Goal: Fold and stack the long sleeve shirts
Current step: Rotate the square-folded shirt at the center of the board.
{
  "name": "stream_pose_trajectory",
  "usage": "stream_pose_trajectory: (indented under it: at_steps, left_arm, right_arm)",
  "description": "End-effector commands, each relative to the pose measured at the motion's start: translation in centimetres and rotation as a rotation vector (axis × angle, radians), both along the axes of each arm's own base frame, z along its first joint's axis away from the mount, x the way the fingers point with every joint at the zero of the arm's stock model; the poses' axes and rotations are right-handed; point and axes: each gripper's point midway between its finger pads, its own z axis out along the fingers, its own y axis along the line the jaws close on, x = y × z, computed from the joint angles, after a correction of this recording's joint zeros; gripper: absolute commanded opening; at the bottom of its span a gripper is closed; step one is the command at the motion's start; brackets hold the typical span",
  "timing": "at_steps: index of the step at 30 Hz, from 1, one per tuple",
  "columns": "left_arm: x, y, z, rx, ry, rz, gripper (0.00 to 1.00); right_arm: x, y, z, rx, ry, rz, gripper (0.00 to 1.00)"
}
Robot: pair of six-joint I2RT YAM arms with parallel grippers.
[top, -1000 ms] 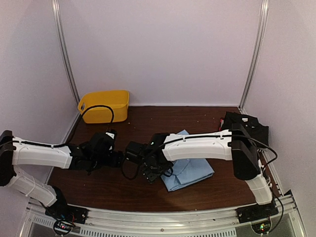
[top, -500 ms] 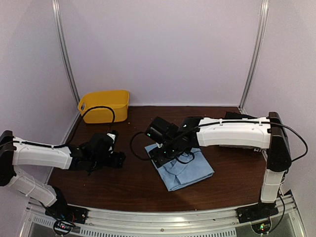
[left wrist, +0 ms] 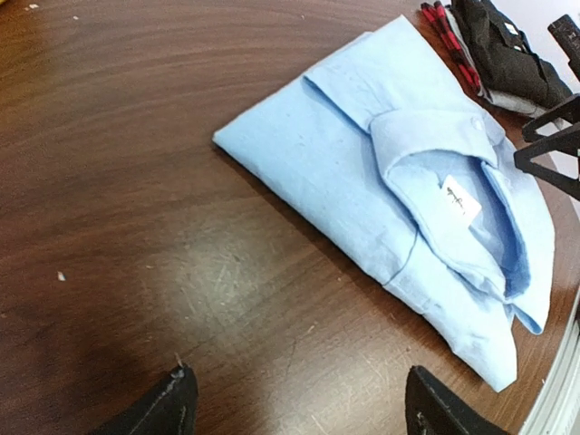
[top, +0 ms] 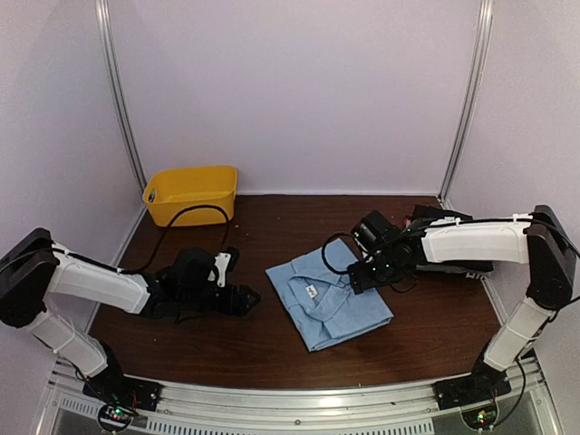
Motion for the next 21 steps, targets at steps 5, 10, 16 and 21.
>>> stream_pose_trajectory:
  at_steps: [5,10,16,21]
  left_arm:
    - [0.2,-5.5,0.9,-0.171,0.042,-0.112,0.80]
    - [0.2,-6.7,-0.2,-0.192,0.088,-0.121,0.79]
    - [0.0,-7.1,-1.2,-0.189,0.111,-0.124,0.78]
    - [-0.1,-7.1,-1.8,-0.181,0.117,-0.123,0.77]
  right_arm:
    - [0.0,-1.3,-0.5,0.202,-0.008,-0.014,0.77]
    - [0.5,-0.3,-0.4,0.246,-0.036,0.025,0.75]
    - [1.5,0.4,0.5,0.278,-0.080,0.031,0.77]
    - [1.8,1.2,0.3,0.299,-0.080,0.051,0.76]
